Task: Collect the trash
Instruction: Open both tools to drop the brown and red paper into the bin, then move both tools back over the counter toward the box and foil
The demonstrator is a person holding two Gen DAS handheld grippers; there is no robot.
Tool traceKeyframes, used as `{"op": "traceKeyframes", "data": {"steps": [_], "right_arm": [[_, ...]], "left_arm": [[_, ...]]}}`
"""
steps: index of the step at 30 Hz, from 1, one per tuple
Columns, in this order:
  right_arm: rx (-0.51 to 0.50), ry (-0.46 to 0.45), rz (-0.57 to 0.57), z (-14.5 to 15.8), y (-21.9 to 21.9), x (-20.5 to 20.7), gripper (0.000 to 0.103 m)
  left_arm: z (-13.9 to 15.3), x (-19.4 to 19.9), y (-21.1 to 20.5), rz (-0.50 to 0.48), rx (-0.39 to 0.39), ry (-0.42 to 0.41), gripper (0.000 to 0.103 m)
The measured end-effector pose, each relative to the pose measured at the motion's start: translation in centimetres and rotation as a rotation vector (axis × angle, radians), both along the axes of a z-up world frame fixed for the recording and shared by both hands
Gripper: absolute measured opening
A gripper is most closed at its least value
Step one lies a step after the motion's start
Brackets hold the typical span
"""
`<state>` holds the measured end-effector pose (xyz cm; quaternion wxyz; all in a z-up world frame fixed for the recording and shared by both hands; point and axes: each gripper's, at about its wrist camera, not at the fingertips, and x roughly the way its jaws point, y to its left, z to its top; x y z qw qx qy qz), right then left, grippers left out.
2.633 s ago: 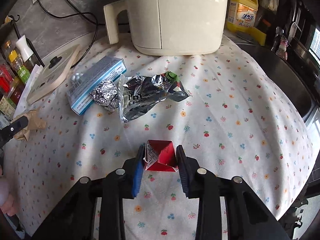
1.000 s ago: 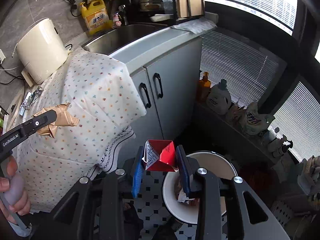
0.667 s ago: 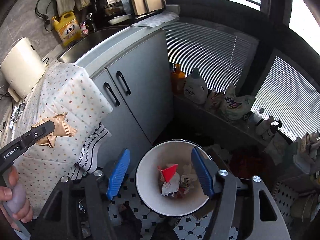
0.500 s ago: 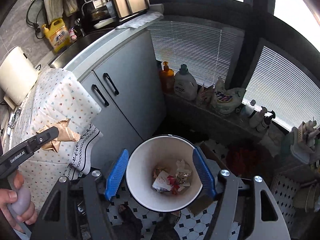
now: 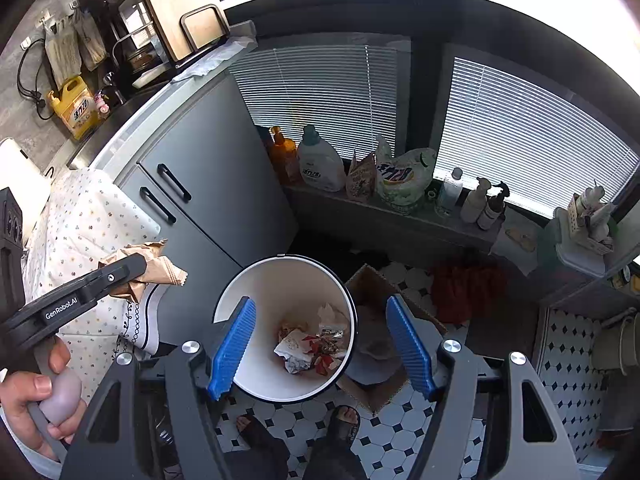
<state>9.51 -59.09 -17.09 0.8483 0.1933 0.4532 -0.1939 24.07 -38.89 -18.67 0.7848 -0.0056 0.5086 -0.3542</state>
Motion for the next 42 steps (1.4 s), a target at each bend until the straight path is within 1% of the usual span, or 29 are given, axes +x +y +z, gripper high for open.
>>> {"op": "traceKeyframes", "data": {"steps": [1, 2, 3, 6, 9, 17, 20, 24, 26, 29, 34, 42], "right_arm": [[0.0, -0.001, -0.006, 0.0, -0.2, -0.2, 0.068], [0.001, -0.001, -0.011, 0.0, -0.4, -0.4, 0.068], [0.002, -0.002, -0.013, 0.0, -0.6, -0.5, 0.068], [0.007, -0.004, -0.011, -0.1, -0.7, -0.6, 0.068], [0.01, -0.011, 0.005, -0.1, -0.6, -0.3, 0.068], [0.013, -0.03, 0.058, 0.3, 0.1, 1.2, 0.069], [0.016, -0.035, 0.084, 0.5, 0.5, 1.8, 0.07], [0.016, -0.057, 0.123, 1.1, 1.4, 2.7, 0.081], [0.02, -0.07, 0.153, 1.6, 2.0, 3.4, 0.084], [0.025, -0.088, 0.198, 2.3, 3.2, 4.7, 0.087], [0.013, -0.128, 0.289, 4.0, 6.4, 7.3, 0.095], [0.006, -0.151, 0.397, 5.3, 13.6, 12.3, 0.095]], "left_arm": [[0.0, -0.1, -0.3, -0.006, -0.013, 0.006, 0.049], [0.1, -0.1, -0.4, -0.01, -0.023, 0.007, 0.055], [0.2, -0.2, -0.6, -0.011, -0.025, 0.005, 0.059], [0.3, -0.4, -0.6, -0.007, -0.022, 0.003, 0.065], [0.6, -0.4, -0.2, 0.007, -0.028, 0.002, 0.068], [1.0, -0.1, 1.1, 0.047, -0.03, 0.002, 0.069], [1.4, 0.1, 1.9, 0.074, -0.025, -0.01, 0.074], [2.5, 0.4, 3.3, 0.127, -0.008, -0.047, 0.081], [3.2, 0.5, 4.3, 0.159, 0.01, -0.067, 0.082], [4.5, 0.5, 6.2, 0.218, 0.03, -0.098, 0.087], [6.6, 0.4, 10.2, 0.315, 0.067, -0.146, 0.092], [8.7, 1.5, 18.4, 0.455, 0.096, -0.203, 0.096]]}}
